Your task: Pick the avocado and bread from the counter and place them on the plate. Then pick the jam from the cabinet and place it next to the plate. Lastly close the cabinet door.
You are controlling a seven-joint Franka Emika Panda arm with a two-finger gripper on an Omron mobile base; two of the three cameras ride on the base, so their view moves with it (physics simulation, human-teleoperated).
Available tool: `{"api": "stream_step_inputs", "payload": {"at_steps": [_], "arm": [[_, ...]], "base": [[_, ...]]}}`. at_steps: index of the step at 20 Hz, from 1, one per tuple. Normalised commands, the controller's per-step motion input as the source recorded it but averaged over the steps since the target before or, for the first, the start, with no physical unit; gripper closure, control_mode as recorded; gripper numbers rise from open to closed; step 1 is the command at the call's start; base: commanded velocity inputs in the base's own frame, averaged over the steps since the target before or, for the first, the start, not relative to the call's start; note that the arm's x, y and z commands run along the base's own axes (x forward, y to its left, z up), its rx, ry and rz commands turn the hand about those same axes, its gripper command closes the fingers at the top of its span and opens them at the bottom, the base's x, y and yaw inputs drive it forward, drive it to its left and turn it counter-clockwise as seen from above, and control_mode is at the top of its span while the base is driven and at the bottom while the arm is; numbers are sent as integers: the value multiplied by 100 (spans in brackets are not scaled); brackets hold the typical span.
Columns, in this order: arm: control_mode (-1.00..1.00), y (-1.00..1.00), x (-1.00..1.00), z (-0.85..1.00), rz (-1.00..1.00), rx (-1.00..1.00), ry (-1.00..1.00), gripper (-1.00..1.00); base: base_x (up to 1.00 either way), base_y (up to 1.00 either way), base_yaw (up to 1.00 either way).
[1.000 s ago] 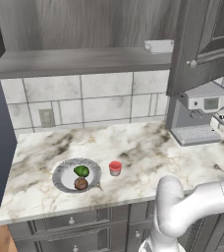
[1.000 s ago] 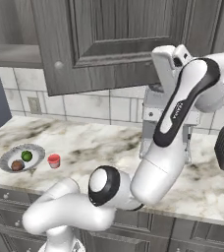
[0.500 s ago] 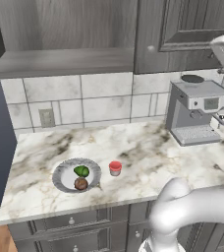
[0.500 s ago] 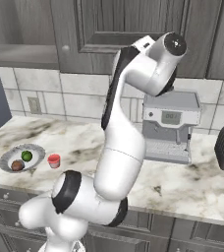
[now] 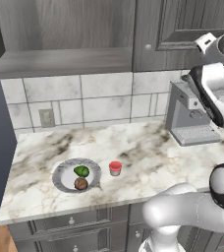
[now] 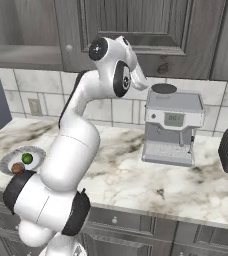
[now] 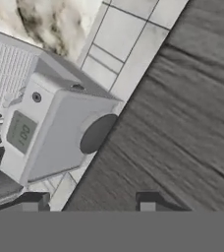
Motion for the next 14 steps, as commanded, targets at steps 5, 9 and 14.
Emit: {"api": "stream_step_inputs", "payload": {"at_steps": [5,9,14], "arm": [[-100,48,38,-43,-49,-15,-3,-100],[-100,19,-70,0,-11,-1,-15,-100],[-100,8,-99,23,3,1,-21,-100]], "base": [[0,0,0],[0,0,0],[0,0,0]]}}
